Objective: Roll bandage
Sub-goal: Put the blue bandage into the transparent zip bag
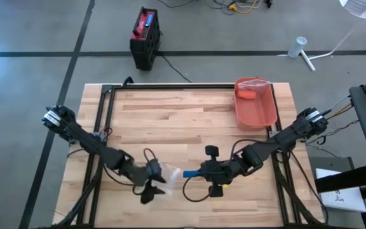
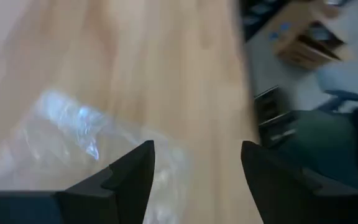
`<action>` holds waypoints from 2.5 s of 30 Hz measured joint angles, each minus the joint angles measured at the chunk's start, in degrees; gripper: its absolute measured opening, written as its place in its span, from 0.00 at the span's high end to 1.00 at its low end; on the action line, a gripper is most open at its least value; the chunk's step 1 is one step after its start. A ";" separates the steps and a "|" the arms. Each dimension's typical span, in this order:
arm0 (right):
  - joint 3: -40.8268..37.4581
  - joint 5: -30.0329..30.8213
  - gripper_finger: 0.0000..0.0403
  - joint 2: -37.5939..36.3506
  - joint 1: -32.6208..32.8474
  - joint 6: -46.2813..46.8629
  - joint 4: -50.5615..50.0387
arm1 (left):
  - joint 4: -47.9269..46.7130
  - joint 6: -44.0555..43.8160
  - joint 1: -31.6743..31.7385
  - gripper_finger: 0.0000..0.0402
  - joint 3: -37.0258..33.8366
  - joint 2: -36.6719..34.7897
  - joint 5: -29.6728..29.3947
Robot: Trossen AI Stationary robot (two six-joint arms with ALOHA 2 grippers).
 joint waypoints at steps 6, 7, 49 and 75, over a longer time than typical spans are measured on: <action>0.00 -0.05 0.92 0.00 0.49 0.68 -0.37 | -14.20 1.46 0.00 0.43 9.07 -1.02 -8.84; 0.00 -0.04 0.92 0.00 0.67 0.71 -0.38 | -18.33 -2.06 0.04 0.43 9.82 -0.94 -9.48; -0.11 -0.01 0.92 0.02 1.40 0.39 -0.97 | -16.51 86.03 -5.39 0.42 1.81 10.12 -16.21; -0.21 -0.01 0.92 0.02 1.40 0.68 -2.13 | -2.35 76.65 -5.22 0.44 16.65 28.39 -21.81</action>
